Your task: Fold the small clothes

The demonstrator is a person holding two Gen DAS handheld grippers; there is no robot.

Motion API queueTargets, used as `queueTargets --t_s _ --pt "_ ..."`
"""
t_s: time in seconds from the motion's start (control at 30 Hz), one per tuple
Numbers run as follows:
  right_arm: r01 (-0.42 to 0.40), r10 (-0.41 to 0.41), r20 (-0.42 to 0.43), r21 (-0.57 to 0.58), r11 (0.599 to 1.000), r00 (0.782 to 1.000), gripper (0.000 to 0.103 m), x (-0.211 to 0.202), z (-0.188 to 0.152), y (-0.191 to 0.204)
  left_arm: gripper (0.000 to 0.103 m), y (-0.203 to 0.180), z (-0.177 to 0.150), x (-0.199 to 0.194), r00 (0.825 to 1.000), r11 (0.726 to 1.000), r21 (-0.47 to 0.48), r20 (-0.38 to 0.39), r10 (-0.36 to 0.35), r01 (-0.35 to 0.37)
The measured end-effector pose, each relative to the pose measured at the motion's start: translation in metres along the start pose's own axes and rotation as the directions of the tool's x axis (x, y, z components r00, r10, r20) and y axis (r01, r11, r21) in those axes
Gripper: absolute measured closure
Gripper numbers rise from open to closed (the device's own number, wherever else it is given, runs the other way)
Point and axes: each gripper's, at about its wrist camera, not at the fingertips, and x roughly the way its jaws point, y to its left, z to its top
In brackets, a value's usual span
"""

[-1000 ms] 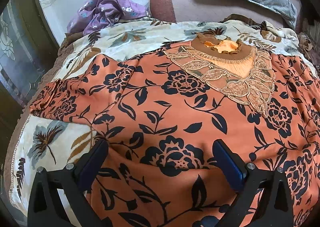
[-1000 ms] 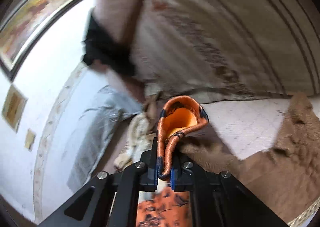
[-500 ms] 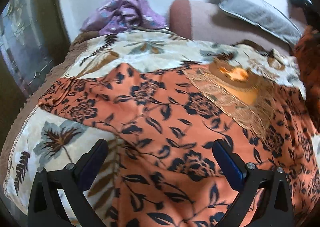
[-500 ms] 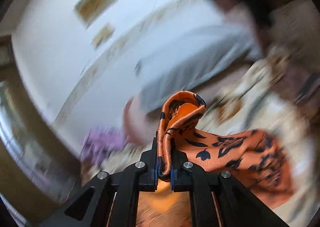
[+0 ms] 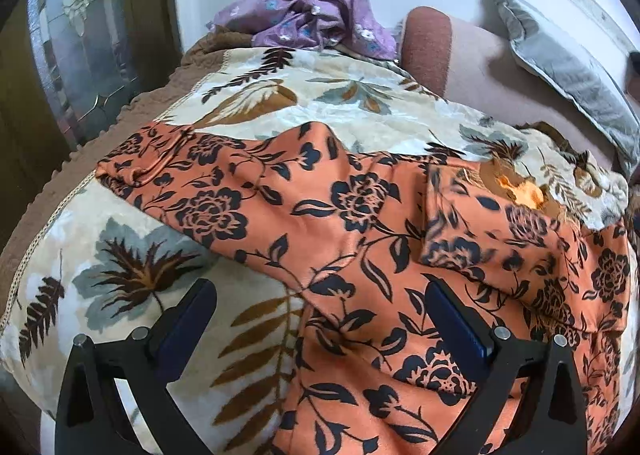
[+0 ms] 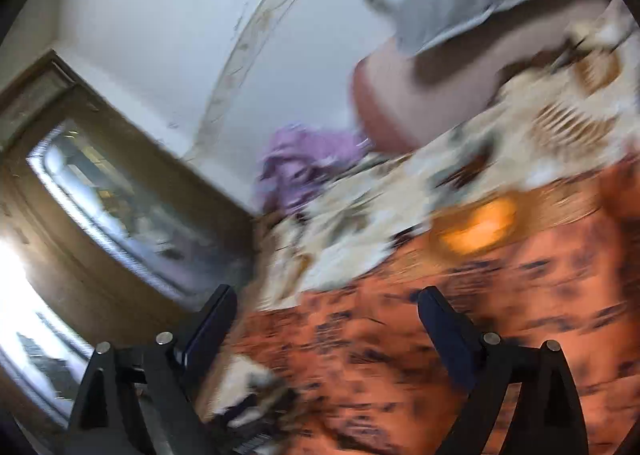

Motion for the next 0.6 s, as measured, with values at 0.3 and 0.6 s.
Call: queueTargets --t_s 0.3,0.6 --pt "0.318 -0.328 0.036 0.171 0.933 0.944 0.052 -0.080 0.016 -0.122 0.050 -0.053 0.023 0.027 0.991 0.980 0.154 0.022 -0.129 0.124" --pt "0.323 -0.331 -0.001 0.212 0.922 0.944 0.054 -0.070 0.019 -0.142 0.036 -0.066 0.040 0.073 0.965 0.963 0.080 -0.070 -0.251 0.256"
